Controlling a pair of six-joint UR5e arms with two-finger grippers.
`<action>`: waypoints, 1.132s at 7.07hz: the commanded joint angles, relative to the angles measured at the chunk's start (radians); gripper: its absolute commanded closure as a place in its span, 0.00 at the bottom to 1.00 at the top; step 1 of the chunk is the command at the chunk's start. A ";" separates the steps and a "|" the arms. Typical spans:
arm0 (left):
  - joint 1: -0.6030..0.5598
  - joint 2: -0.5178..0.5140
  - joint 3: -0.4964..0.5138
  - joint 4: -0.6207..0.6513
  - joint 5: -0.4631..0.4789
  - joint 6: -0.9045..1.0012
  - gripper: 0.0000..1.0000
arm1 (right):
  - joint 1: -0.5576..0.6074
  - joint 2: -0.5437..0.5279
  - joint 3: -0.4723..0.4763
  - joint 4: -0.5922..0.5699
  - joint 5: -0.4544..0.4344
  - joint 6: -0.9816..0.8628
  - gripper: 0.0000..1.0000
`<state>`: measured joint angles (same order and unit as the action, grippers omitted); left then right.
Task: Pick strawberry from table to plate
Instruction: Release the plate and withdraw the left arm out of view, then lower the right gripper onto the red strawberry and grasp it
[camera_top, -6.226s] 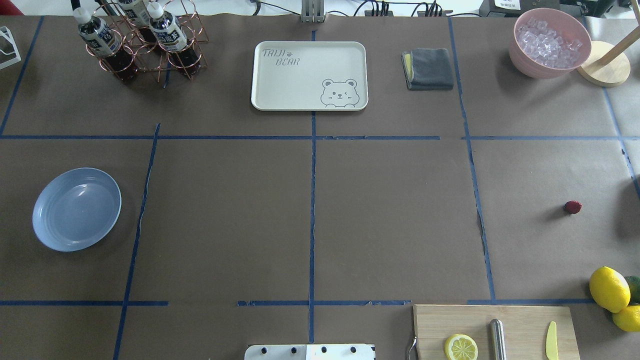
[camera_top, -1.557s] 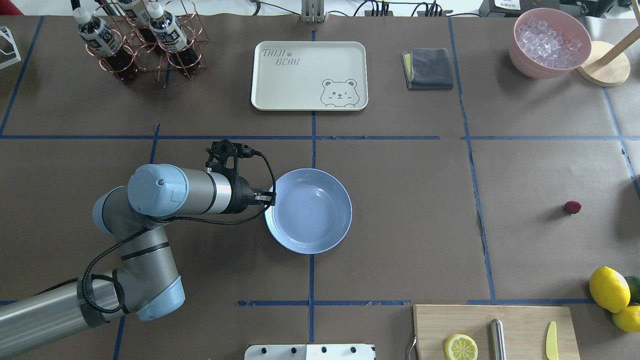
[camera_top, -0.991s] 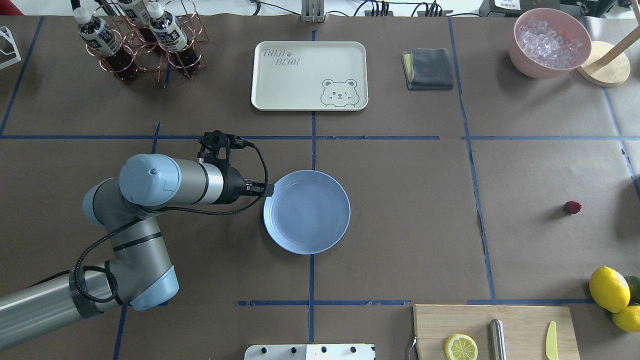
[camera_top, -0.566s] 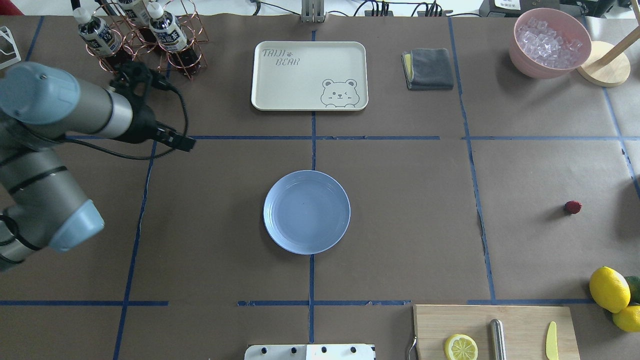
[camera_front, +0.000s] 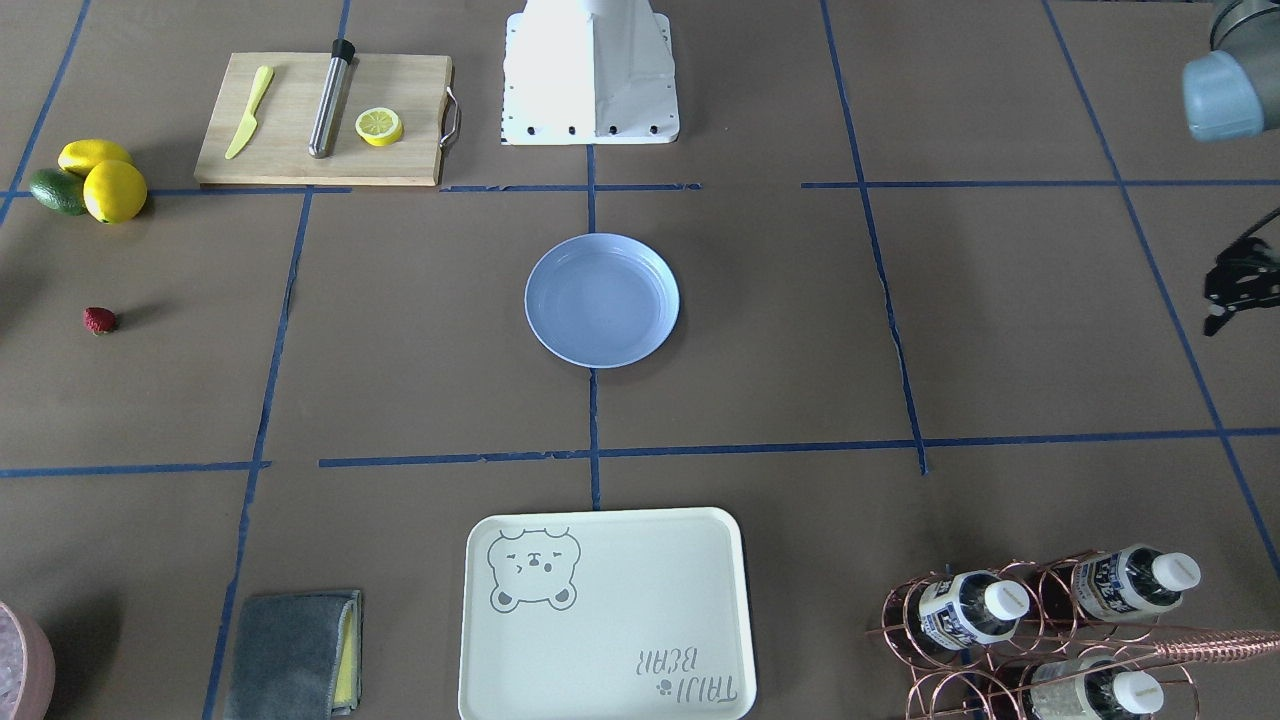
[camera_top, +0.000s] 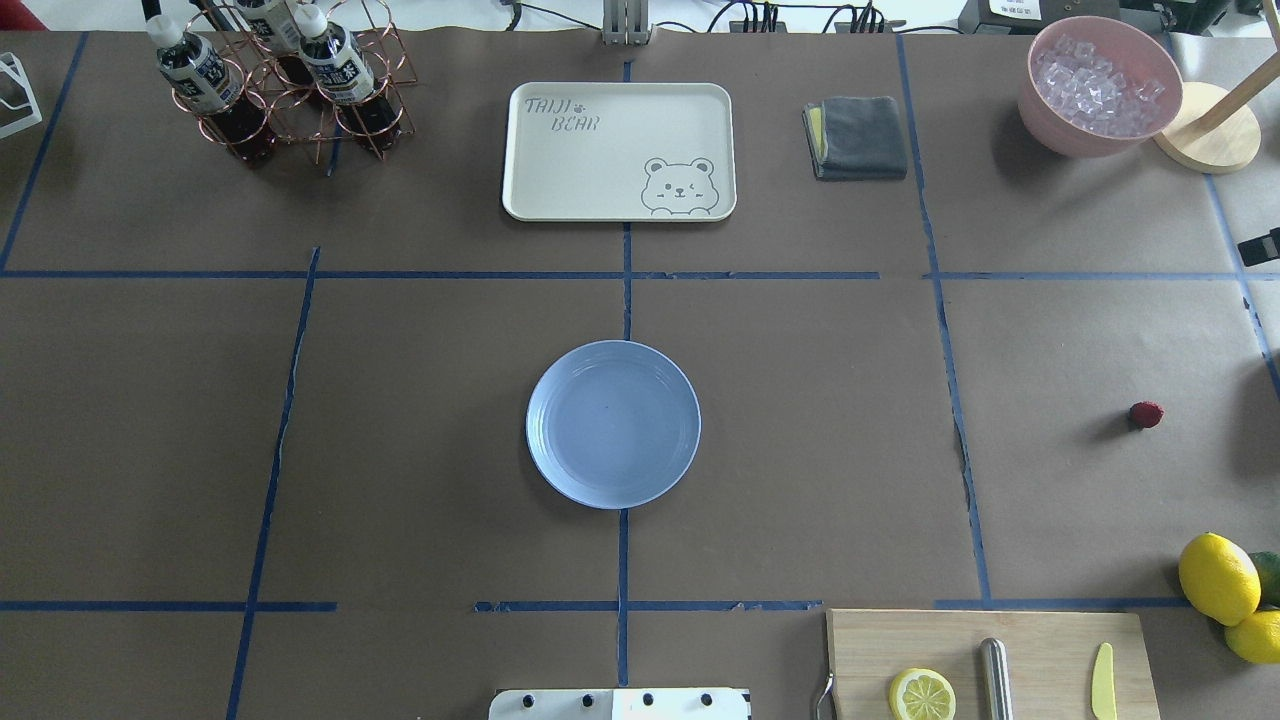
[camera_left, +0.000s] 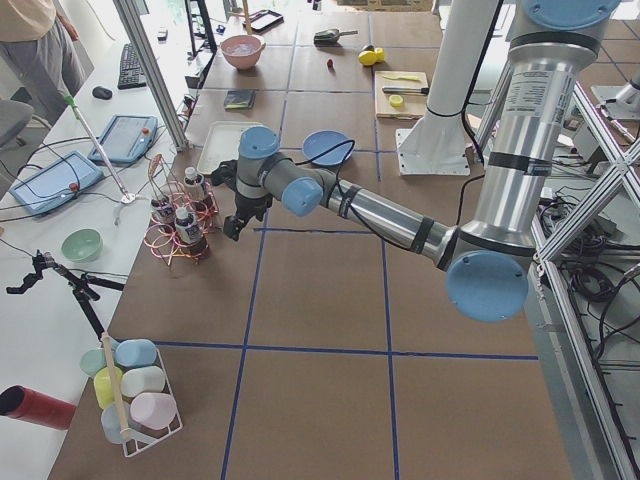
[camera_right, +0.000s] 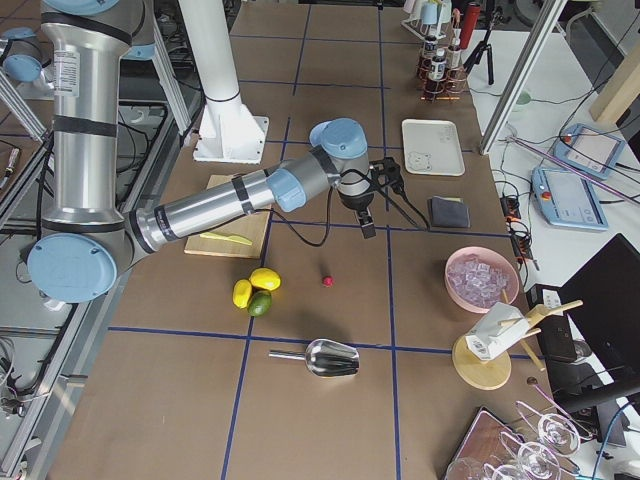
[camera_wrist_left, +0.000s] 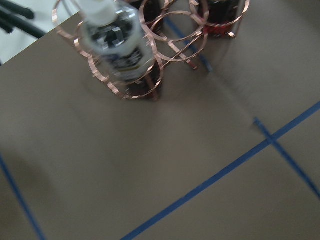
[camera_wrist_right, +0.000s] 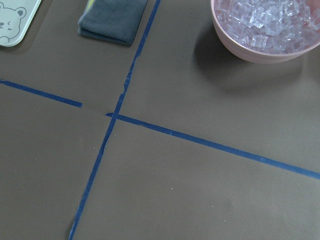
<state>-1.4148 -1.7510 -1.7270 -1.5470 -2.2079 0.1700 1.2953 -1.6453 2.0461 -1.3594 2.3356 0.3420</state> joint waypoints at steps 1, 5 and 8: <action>-0.171 0.055 0.036 0.148 -0.015 0.071 0.00 | -0.205 0.025 0.035 0.000 -0.191 0.238 0.00; -0.181 0.142 0.043 0.137 -0.153 0.060 0.00 | -0.483 -0.088 -0.045 0.301 -0.414 0.512 0.00; -0.181 0.146 0.040 0.136 -0.154 0.060 0.00 | -0.488 -0.254 -0.177 0.542 -0.449 0.394 0.00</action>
<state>-1.5955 -1.6078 -1.6860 -1.4110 -2.3613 0.2302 0.8089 -1.8426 1.9123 -0.8841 1.8983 0.8022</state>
